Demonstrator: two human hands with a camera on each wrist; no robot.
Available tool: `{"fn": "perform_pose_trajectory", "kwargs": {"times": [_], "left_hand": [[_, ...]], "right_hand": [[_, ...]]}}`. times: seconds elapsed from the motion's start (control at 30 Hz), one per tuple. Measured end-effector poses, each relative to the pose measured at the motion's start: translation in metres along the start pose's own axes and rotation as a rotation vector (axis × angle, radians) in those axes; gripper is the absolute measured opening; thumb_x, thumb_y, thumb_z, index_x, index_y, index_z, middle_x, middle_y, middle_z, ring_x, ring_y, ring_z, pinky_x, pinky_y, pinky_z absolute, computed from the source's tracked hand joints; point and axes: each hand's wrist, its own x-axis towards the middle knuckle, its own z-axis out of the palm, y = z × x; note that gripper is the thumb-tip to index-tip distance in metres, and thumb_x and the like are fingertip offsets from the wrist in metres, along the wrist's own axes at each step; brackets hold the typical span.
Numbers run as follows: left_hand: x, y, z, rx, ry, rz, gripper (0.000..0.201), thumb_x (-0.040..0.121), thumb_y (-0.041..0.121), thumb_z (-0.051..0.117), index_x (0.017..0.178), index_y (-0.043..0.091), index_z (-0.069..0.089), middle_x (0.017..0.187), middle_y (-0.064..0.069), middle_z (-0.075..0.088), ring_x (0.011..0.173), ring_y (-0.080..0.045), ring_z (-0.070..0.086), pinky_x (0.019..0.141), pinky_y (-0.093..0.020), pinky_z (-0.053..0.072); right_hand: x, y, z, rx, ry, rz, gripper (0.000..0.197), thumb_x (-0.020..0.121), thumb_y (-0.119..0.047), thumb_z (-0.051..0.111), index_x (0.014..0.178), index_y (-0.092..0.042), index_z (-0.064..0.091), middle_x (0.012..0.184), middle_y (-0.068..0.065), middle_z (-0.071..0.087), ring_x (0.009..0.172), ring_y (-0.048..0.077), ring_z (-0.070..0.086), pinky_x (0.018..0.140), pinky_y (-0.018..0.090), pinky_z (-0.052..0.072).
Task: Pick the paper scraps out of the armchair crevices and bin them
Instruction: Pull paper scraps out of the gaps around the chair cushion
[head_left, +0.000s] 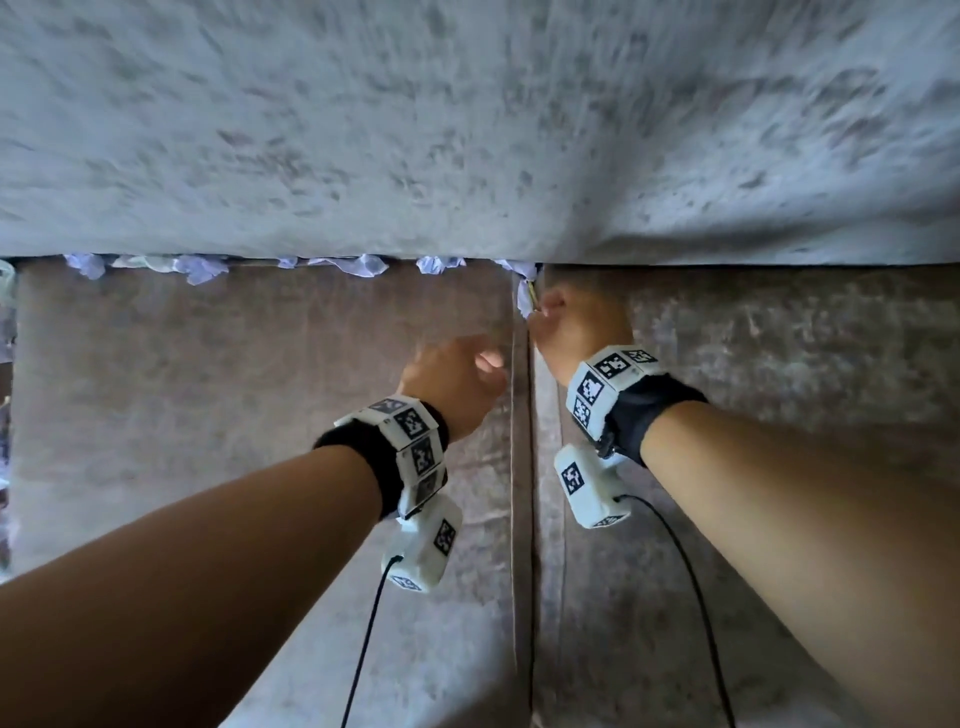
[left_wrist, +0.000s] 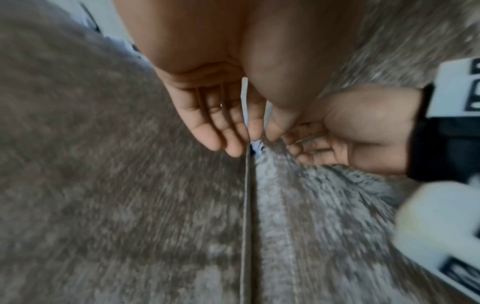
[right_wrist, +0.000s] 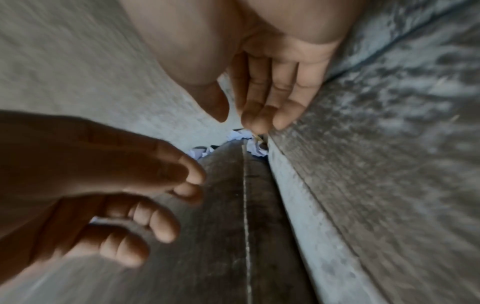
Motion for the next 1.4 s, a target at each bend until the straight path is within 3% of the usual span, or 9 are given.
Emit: {"fn": "perform_pose_trajectory", "kwargs": {"times": [0.13, 0.5, 0.67, 0.8, 0.93, 1.0, 1.1, 1.23, 1.4], "left_hand": [[0.018, -0.023, 0.021, -0.040, 0.064, 0.024, 0.011, 0.087, 0.033, 0.058, 0.085, 0.039, 0.066, 0.088, 0.018, 0.070, 0.085, -0.011, 0.067, 0.085, -0.033, 0.055], [0.028, -0.023, 0.016, -0.094, 0.112, 0.070, 0.011, 0.089, 0.031, 0.055, 0.087, 0.038, 0.063, 0.074, 0.023, 0.061, 0.078, -0.005, 0.062, 0.075, -0.021, 0.045], [0.036, -0.009, 0.020, -0.074, 0.182, 0.084, 0.013, 0.088, 0.034, 0.057, 0.098, 0.036, 0.065, 0.089, 0.018, 0.066, 0.083, -0.012, 0.064, 0.078, -0.026, 0.050], [0.045, 0.008, 0.024, -0.046, 0.236, 0.110, 0.029, 0.085, 0.034, 0.062, 0.113, 0.033, 0.060, 0.114, 0.006, 0.057, 0.093, -0.025, 0.060, 0.076, -0.030, 0.044], [0.053, 0.020, 0.029, 0.022, 0.240, 0.085, 0.043, 0.084, 0.038, 0.063, 0.125, 0.039, 0.052, 0.117, 0.007, 0.049, 0.091, -0.023, 0.058, 0.075, -0.032, 0.042], [0.059, 0.025, 0.030, 0.083, 0.234, 0.060, 0.050, 0.083, 0.042, 0.064, 0.131, 0.045, 0.047, 0.121, 0.007, 0.049, 0.095, -0.025, 0.060, 0.080, -0.035, 0.047], [0.066, 0.032, 0.032, 0.179, 0.237, 0.048, 0.047, 0.084, 0.039, 0.063, 0.128, 0.048, 0.050, 0.125, 0.006, 0.049, 0.102, -0.029, 0.061, 0.081, -0.037, 0.047], [0.074, 0.035, 0.032, 0.268, 0.239, 0.037, 0.037, 0.086, 0.038, 0.060, 0.121, 0.047, 0.056, 0.129, 0.007, 0.050, 0.100, -0.034, 0.063, 0.080, -0.038, 0.047], [0.074, 0.036, 0.037, 0.327, 0.223, 0.066, 0.027, 0.092, 0.042, 0.054, 0.119, 0.043, 0.056, 0.132, 0.011, 0.047, 0.095, -0.036, 0.063, 0.076, -0.035, 0.044]], "right_hand": [[0.031, 0.008, 0.018, 0.018, 0.082, 0.036, 0.028, 0.091, -0.035, 0.050, 0.087, -0.014, 0.070, 0.092, 0.012, 0.070, 0.088, 0.037, 0.063, 0.070, 0.035, 0.051], [0.063, 0.002, 0.041, 0.067, 0.115, 0.219, 0.038, 0.079, -0.046, 0.054, 0.087, -0.014, 0.073, 0.083, 0.002, 0.073, 0.081, 0.027, 0.068, 0.064, 0.023, 0.047], [0.056, 0.008, 0.029, 0.193, 0.103, 0.164, 0.023, 0.080, -0.029, 0.062, 0.065, -0.016, 0.072, 0.075, 0.002, 0.072, 0.081, 0.027, 0.066, 0.068, 0.025, 0.051], [0.043, 0.018, 0.015, 0.296, 0.114, 0.196, 0.031, 0.081, -0.030, 0.059, 0.054, -0.014, 0.063, 0.055, -0.001, 0.063, 0.056, 0.014, 0.057, 0.054, 0.022, 0.041], [0.032, 0.035, 0.005, 0.296, 0.174, 0.191, 0.048, 0.076, -0.043, 0.049, 0.059, 0.002, 0.057, 0.048, 0.011, 0.050, 0.051, 0.029, 0.051, 0.051, 0.034, 0.040], [0.029, 0.047, 0.003, 0.330, 0.161, 0.192, 0.041, 0.082, -0.036, 0.053, 0.065, 0.000, 0.065, 0.059, 0.013, 0.061, 0.061, 0.031, 0.059, 0.058, 0.036, 0.049], [0.021, 0.059, -0.003, 0.411, 0.161, 0.212, 0.032, 0.080, -0.032, 0.055, 0.065, -0.005, 0.066, 0.062, 0.010, 0.066, 0.063, 0.029, 0.065, 0.061, 0.038, 0.054], [0.009, 0.069, -0.007, 0.712, 0.101, 0.298, 0.019, 0.088, -0.020, 0.059, 0.075, -0.007, 0.060, 0.068, 0.007, 0.069, 0.052, 0.014, 0.068, 0.048, 0.031, 0.054], [0.004, 0.079, -0.009, 0.847, 0.136, 0.266, 0.022, 0.083, -0.010, 0.067, 0.065, -0.015, 0.055, 0.064, -0.001, 0.065, 0.062, 0.021, 0.072, 0.060, 0.044, 0.060]]}}
